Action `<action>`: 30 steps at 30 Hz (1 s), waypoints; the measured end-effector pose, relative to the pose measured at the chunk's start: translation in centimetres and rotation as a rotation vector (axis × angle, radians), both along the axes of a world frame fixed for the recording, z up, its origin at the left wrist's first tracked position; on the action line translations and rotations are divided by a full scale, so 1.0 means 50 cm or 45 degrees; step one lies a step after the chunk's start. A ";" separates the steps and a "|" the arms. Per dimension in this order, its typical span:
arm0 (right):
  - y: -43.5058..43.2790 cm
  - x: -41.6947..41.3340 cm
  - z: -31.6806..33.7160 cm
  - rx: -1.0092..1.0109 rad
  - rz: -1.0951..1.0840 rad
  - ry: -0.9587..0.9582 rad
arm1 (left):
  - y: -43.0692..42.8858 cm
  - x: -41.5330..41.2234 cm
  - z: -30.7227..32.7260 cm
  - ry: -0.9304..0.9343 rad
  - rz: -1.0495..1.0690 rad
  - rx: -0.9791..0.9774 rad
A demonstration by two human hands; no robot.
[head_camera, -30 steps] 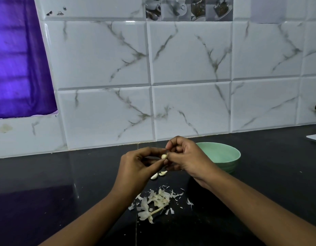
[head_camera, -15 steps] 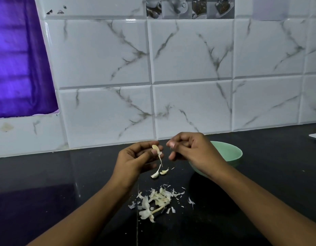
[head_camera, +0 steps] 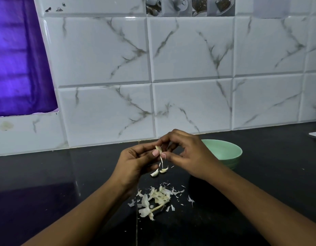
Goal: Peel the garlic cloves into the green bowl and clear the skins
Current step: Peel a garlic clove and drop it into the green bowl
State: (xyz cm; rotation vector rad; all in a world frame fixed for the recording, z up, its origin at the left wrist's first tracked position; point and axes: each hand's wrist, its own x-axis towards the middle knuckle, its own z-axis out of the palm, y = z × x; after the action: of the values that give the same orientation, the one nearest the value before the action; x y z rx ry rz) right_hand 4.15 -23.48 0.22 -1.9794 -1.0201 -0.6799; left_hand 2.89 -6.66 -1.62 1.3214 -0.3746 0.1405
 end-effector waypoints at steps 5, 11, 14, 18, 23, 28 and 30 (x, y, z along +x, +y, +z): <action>-0.007 0.008 0.002 -0.038 0.044 0.084 | 0.001 -0.001 -0.001 -0.008 -0.017 0.071; -0.018 0.006 0.010 -0.118 0.060 0.136 | 0.008 -0.001 -0.001 -0.019 -0.083 0.215; -0.026 0.007 0.011 -0.270 0.053 0.156 | 0.012 -0.002 0.001 0.006 -0.102 0.363; -0.031 0.009 0.014 -0.456 0.008 0.095 | 0.013 -0.003 0.006 0.060 -0.125 0.489; -0.027 0.012 0.008 -0.541 -0.050 0.000 | 0.016 -0.004 0.011 0.110 -0.153 0.503; -0.030 0.011 0.008 -0.515 -0.087 0.033 | 0.013 0.002 0.007 0.177 -0.151 0.347; -0.036 0.010 0.013 -0.414 -0.048 0.071 | 0.019 0.006 0.009 0.183 -0.155 0.304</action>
State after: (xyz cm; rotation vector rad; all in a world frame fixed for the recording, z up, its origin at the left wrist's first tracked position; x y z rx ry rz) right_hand 4.64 -25.26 0.86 -2.2881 -1.1175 -0.4994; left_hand 3.17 -5.72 -1.18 1.5297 -0.3561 -0.1042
